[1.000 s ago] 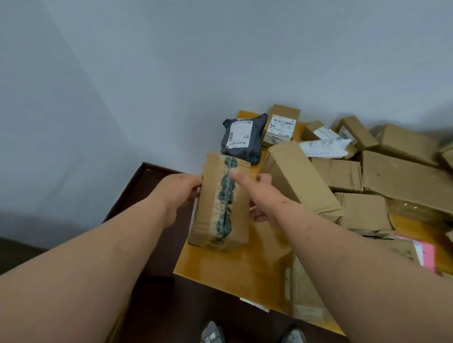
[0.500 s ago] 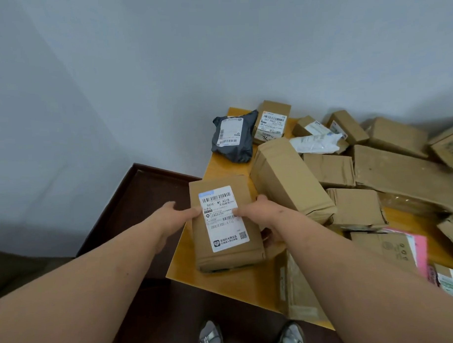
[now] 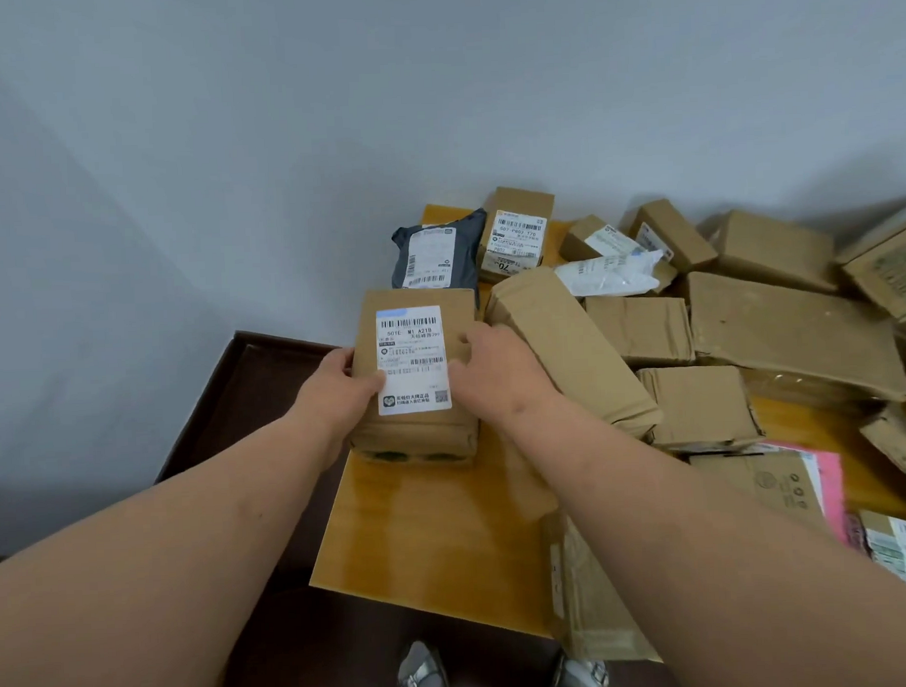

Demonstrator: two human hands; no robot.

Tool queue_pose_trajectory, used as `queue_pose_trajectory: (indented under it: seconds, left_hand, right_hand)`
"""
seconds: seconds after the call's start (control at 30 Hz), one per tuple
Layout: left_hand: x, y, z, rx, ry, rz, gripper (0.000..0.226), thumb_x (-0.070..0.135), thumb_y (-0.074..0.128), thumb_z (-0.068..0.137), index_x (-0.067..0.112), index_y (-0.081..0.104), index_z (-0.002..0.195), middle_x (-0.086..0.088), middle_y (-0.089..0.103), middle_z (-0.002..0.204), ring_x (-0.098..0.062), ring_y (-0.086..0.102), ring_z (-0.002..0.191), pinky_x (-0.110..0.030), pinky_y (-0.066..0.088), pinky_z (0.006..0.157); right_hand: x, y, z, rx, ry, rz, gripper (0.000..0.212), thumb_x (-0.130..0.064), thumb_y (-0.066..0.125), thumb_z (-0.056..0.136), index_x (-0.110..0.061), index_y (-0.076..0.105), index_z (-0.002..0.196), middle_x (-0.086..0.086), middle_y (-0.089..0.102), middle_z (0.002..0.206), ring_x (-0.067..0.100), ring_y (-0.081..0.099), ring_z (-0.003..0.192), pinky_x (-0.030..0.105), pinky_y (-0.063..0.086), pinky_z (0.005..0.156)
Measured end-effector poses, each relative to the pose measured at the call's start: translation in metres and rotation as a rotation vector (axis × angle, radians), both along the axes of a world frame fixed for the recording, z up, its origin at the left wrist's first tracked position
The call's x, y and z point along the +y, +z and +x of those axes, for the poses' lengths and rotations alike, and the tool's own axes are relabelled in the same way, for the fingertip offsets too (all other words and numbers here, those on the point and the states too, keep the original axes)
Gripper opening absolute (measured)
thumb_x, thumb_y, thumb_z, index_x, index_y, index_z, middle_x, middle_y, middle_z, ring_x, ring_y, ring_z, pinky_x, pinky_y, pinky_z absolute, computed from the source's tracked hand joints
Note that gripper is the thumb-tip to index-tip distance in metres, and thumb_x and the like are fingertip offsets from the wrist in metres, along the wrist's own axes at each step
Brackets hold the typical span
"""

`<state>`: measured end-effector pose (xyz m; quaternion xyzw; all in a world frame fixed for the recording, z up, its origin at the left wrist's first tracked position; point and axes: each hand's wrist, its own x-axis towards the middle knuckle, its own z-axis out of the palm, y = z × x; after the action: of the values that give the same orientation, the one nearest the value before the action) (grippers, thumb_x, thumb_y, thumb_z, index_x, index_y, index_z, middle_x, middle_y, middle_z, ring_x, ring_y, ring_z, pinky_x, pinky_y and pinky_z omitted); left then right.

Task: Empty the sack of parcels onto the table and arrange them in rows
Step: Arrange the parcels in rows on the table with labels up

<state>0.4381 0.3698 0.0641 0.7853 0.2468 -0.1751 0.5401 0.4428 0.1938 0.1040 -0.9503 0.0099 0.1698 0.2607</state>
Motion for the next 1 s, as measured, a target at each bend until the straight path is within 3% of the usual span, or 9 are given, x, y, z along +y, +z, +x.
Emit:
queue_pose_trajectory:
  seconds: [0.13, 0.27, 0.43, 0.57, 0.7, 0.83, 0.87, 0.93, 1.0]
  left_hand:
    - [-0.008, 0.005, 0.013, -0.059, -0.059, 0.128, 0.051, 0.023, 0.056, 0.099, 0.022, 0.041, 0.148, -0.004, 0.062, 0.131, -0.024, 0.062, 0.111, -0.045, 0.052, 0.097]
    - [-0.012, 0.007, 0.023, -0.078, -0.113, 0.253, 0.054, 0.024, 0.053, 0.100, 0.021, 0.036, 0.152, -0.005, 0.056, 0.140, -0.027, 0.059, 0.118, -0.047, 0.050, 0.101]
    - [-0.013, 0.008, 0.021, -0.097, -0.197, 0.337, 0.052, 0.020, 0.049, 0.101, 0.020, 0.035, 0.152, -0.008, 0.051, 0.142, -0.026, 0.054, 0.118, -0.035, 0.045, 0.088]
    - [-0.012, 0.015, 0.022, -0.154, -0.258, 0.513, 0.057, 0.036, 0.054, 0.095, 0.020, 0.039, 0.148, -0.014, 0.048, 0.143, -0.036, 0.047, 0.128, -0.051, 0.045, 0.103]
    - [-0.022, 0.038, 0.021, -0.258, -0.307, 0.640, 0.048, 0.035, 0.052, 0.099, 0.016, 0.048, 0.142, -0.013, 0.051, 0.139, -0.034, 0.044, 0.129, -0.046, 0.038, 0.104]
    - [-0.038, 0.059, 0.014, -0.369, -0.288, 0.332, 0.039, 0.036, 0.050, 0.101, 0.023, 0.052, 0.137, -0.001, 0.061, 0.123, -0.021, 0.063, 0.106, -0.034, 0.053, 0.082]
    - [-0.044, 0.064, 0.011, -0.346, -0.309, 0.252, 0.042, 0.041, 0.048, 0.101, 0.025, 0.050, 0.140, 0.000, 0.060, 0.128, -0.020, 0.061, 0.109, -0.035, 0.052, 0.087]
    - [-0.054, 0.073, 0.005, -0.179, -0.315, 0.007, 0.054, 0.058, 0.048, 0.096, 0.030, 0.049, 0.142, -0.001, 0.057, 0.136, -0.024, 0.057, 0.120, -0.045, 0.050, 0.100]
    - [-0.060, 0.081, -0.003, 0.106, -0.254, -0.340, 0.071, 0.075, 0.057, 0.080, 0.027, 0.059, 0.133, -0.007, 0.065, 0.129, -0.028, 0.063, 0.116, -0.050, 0.053, 0.097]
  right_hand:
    - [-0.027, 0.009, 0.004, -0.378, -0.089, -0.253, 0.038, -0.027, 0.053, 0.087, -0.023, 0.056, 0.125, 0.004, 0.046, 0.137, 0.029, 0.037, 0.126, 0.042, 0.031, 0.104]
    - [-0.068, 0.005, 0.006, 0.002, -0.233, -0.360, 0.077, -0.037, 0.064, 0.082, -0.029, 0.027, 0.149, 0.012, 0.010, 0.162, 0.040, 0.014, 0.147, 0.053, 0.017, 0.117]
    - [-0.088, -0.002, -0.004, 0.075, -0.243, -0.316, 0.079, -0.044, 0.065, 0.081, -0.033, 0.021, 0.146, 0.012, 0.043, 0.137, 0.037, 0.048, 0.122, 0.051, 0.044, 0.098]
    - [-0.091, 0.016, -0.003, -0.008, -0.386, -0.151, 0.078, -0.045, 0.063, 0.076, -0.029, 0.029, 0.144, 0.006, 0.052, 0.120, 0.033, 0.053, 0.109, 0.045, 0.050, 0.089]
    - [-0.108, 0.039, -0.001, 0.015, -0.647, 0.312, 0.082, -0.042, 0.074, 0.075, -0.022, 0.036, 0.145, 0.002, 0.049, 0.123, 0.030, 0.056, 0.111, 0.048, 0.052, 0.094]
    - [-0.118, 0.056, -0.019, 0.159, -0.786, 0.903, 0.042, -0.029, 0.072, 0.084, -0.015, 0.059, 0.122, 0.009, 0.068, 0.112, 0.028, 0.068, 0.097, 0.045, 0.058, 0.084]
    - [-0.118, 0.056, -0.024, 0.226, -0.792, 0.983, 0.035, -0.030, 0.070, 0.085, -0.015, 0.063, 0.116, 0.010, 0.071, 0.110, 0.029, 0.069, 0.095, 0.043, 0.059, 0.080]
    - [-0.114, 0.052, -0.035, 0.342, -0.794, 1.107, 0.035, -0.032, 0.067, 0.086, -0.015, 0.066, 0.117, 0.010, 0.073, 0.109, 0.030, 0.070, 0.095, 0.042, 0.057, 0.078]
    - [-0.108, 0.042, -0.043, 0.414, -0.784, 1.166, 0.043, -0.035, 0.062, 0.085, -0.015, 0.065, 0.123, 0.011, 0.072, 0.114, 0.033, 0.069, 0.103, 0.044, 0.055, 0.086]
